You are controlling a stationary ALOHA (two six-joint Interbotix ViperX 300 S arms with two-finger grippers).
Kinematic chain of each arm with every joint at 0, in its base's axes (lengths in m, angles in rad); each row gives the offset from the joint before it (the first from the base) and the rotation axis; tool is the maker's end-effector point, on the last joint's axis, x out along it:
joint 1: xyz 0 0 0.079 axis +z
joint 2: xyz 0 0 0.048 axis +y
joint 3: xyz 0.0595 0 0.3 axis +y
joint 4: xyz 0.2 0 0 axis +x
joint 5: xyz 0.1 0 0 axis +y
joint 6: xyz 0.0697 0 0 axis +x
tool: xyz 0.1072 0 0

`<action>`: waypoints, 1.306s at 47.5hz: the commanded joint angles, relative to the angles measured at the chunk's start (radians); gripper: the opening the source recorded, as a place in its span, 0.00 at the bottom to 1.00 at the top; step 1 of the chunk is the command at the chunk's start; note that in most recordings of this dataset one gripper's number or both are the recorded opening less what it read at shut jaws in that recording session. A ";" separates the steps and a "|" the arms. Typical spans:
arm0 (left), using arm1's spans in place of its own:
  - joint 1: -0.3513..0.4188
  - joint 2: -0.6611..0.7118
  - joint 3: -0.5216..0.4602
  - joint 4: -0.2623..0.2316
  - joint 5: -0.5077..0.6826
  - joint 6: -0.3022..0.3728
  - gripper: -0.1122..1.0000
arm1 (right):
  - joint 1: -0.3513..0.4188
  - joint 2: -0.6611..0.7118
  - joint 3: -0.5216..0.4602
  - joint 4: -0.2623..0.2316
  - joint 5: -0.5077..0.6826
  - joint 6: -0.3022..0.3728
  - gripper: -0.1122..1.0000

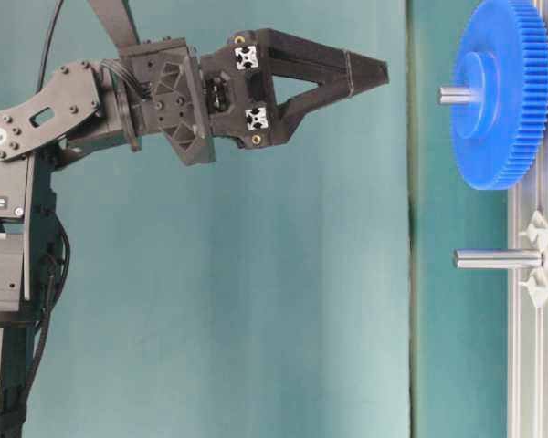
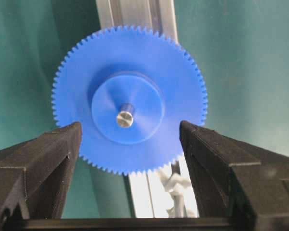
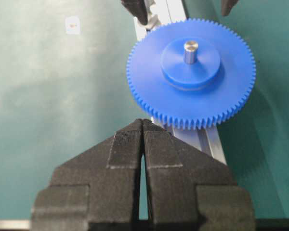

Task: Find the location of the shaft and insert the large gear.
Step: 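Raise the open left gripper away from the seated gear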

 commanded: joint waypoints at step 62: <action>-0.009 -0.023 -0.038 0.003 0.012 -0.002 0.80 | -0.002 0.005 -0.008 0.000 -0.005 0.011 0.09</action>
